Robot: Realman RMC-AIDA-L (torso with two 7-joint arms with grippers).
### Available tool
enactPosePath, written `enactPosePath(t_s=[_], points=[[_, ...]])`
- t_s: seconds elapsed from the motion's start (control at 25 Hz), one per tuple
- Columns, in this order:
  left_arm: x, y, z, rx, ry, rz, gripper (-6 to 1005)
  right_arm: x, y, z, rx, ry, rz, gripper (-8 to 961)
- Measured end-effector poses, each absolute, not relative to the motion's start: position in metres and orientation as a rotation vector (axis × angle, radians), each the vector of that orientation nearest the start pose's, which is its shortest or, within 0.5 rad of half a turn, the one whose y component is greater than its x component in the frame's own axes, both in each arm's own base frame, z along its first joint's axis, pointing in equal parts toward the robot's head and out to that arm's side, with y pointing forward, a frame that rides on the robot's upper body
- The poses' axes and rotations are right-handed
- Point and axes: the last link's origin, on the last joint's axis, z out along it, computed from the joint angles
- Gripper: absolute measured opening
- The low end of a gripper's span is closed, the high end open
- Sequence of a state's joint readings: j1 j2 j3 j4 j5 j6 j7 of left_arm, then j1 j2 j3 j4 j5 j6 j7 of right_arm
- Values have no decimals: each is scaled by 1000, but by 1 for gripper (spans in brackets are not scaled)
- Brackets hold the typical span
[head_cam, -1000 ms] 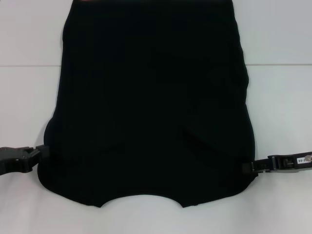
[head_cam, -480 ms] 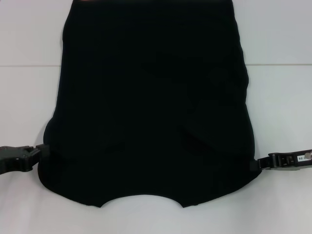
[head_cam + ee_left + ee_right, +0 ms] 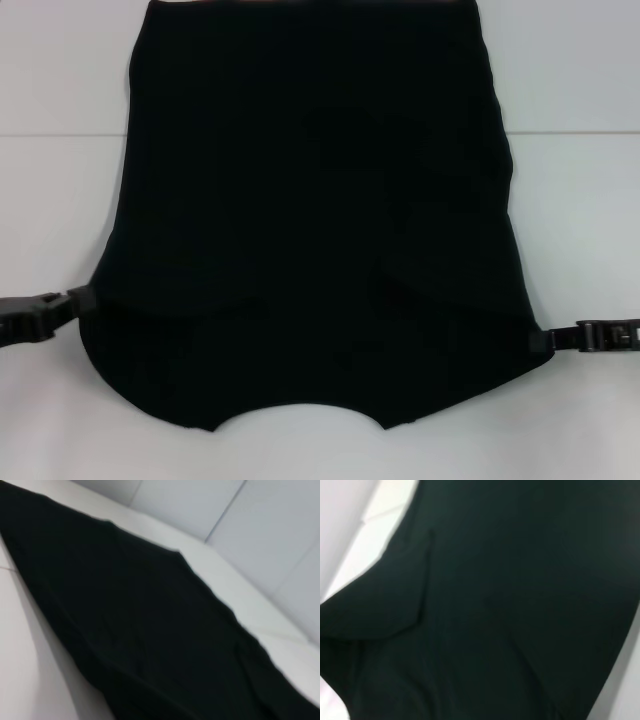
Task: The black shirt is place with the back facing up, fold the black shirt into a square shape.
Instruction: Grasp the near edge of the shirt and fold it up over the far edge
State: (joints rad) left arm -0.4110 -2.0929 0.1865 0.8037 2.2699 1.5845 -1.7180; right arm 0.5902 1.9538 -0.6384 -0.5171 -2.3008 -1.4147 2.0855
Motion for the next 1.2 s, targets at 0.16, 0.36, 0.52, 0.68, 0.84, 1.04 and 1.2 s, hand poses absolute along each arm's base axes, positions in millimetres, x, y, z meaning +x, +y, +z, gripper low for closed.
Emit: enactPosePath(t_s=[0.16,0.36,0.52,0.68,0.84,1.04,1.2], points=[[-355,275,71,-2113,-1364,-806,29,329,326,26,-2406,1591,439,50],[-365,253,70,-2058,-1437,-841,29,345,304,37,-2418,1526,503,50],[-369,232,62,-2062,-1478,-855,28,353,286,43,-2440,1481,555,50],[-369,212,55,-2095,-1491,-875,28,361,267,45,-2474,1455,564,50],[-369,195,47,-2139,-1501,-870,28,369,250,47,-2483,1452,561,49],[-365,180,42,-2204,-1510,-885,28,377,228,49,-2499,1455,571,49],[-362,179,41,-2229,-1508,-893,29,381,220,52,-2476,1469,584,49]])
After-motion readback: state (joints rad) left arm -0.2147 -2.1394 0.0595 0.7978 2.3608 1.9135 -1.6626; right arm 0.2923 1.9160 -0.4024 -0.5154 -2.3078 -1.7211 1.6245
